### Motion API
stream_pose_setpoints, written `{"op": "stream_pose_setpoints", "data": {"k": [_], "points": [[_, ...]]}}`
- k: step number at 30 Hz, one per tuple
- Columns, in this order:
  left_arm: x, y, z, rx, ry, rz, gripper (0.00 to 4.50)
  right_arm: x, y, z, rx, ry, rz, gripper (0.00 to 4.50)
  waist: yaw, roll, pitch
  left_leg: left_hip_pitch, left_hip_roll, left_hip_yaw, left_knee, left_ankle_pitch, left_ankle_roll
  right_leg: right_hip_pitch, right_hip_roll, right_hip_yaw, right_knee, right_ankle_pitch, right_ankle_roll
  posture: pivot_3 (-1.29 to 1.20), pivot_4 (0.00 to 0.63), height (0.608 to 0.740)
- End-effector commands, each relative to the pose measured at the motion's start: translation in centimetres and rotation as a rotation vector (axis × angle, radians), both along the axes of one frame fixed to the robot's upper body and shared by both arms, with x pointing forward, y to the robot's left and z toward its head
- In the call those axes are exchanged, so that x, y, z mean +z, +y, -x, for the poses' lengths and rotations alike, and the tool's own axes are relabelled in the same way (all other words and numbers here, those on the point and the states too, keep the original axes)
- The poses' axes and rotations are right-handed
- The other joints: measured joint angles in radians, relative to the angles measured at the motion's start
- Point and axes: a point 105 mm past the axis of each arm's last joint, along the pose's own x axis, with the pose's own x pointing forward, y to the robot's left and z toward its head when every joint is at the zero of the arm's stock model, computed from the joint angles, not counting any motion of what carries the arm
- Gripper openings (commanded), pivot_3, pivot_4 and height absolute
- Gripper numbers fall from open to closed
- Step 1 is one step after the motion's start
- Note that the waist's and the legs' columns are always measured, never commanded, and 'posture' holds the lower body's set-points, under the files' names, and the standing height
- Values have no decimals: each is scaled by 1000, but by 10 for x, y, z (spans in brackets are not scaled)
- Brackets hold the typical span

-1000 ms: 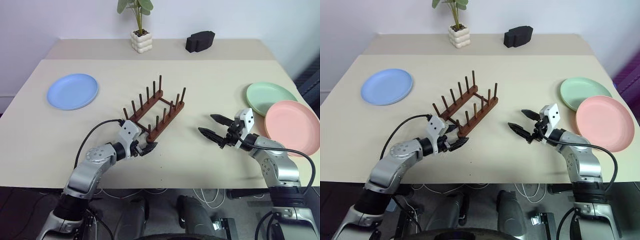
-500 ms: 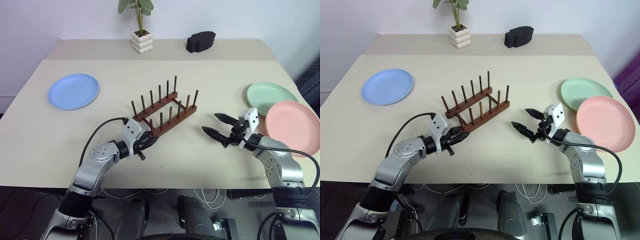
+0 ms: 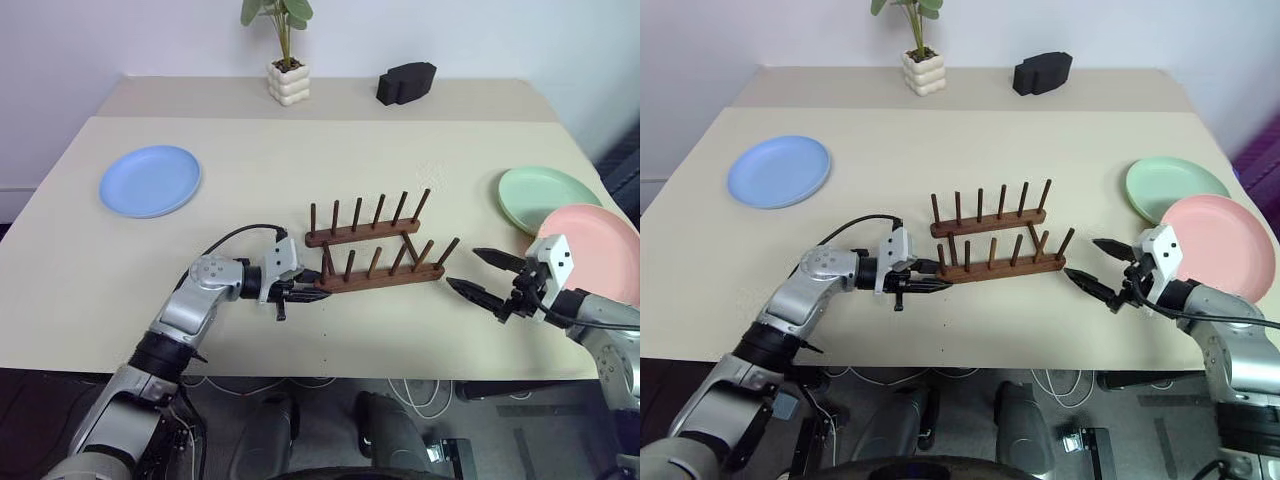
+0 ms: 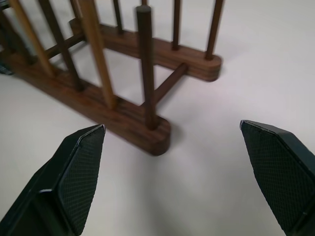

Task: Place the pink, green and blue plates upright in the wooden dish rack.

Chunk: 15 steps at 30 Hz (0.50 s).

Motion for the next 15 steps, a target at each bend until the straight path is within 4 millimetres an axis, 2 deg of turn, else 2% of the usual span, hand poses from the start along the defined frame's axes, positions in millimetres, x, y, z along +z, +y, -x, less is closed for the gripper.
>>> {"op": "stream_pose_setpoints", "data": {"k": [1,15], "points": [[0,-5,-3,-63,-60,-25,814,18,0,5,-6,-66,8,4500,0,0,0,0,0,0,0,0,0,0,0,0,0,0,0,0,150,735],[-4,-14,-14,-111,-104,-27,814,18,-3,14,-40,-59,15,4500,1,0,0,0,0,-1,1,0,0,0,0,0,0,0,1,0,150,735]]}}
